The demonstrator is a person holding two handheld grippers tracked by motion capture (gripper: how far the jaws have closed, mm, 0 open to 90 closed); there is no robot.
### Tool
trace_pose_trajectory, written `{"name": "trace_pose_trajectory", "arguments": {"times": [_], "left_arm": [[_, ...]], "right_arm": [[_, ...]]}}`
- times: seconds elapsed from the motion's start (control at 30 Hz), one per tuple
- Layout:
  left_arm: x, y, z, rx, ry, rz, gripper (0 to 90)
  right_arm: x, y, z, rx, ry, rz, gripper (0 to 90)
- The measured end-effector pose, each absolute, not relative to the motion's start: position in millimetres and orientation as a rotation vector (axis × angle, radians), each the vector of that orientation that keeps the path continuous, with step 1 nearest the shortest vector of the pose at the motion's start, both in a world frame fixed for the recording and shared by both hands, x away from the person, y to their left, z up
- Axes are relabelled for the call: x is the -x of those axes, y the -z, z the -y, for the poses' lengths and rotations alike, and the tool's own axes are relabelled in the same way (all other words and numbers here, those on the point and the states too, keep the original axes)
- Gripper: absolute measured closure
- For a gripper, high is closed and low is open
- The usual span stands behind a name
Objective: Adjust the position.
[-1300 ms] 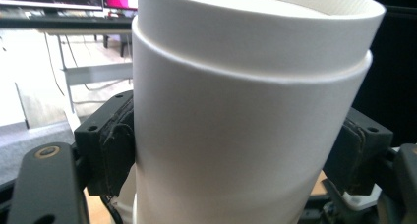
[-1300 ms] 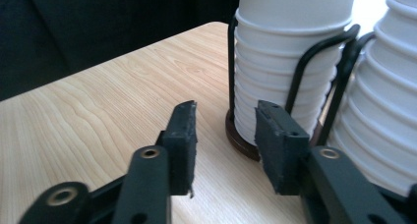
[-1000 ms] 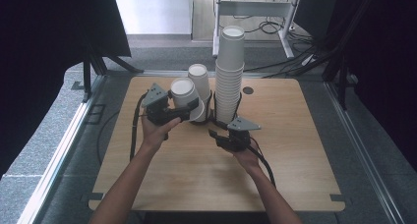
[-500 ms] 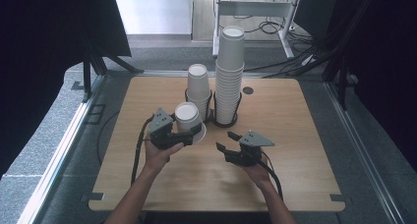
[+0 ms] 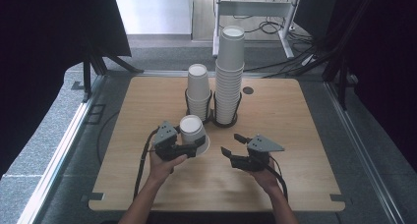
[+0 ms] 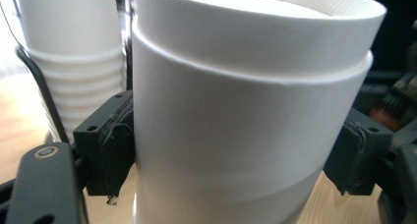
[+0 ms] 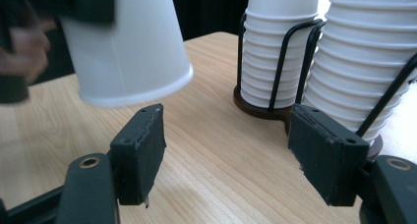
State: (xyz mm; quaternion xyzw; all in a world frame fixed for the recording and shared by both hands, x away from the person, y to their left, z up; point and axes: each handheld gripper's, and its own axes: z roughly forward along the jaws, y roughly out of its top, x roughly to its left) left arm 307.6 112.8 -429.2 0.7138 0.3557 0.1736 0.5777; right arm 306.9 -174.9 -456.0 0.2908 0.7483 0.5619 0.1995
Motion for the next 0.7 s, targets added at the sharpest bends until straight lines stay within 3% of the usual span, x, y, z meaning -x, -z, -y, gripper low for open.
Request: {"name": "trace_pose_trajectory", "arguments": {"times": [0.7], "left_arm": [[-294, 471, -69, -1.885, -0.344, -0.722, 18.0]], "right_arm": [[-292, 437, 169, -0.756, -1.827, -2.129, 22.4]]}}
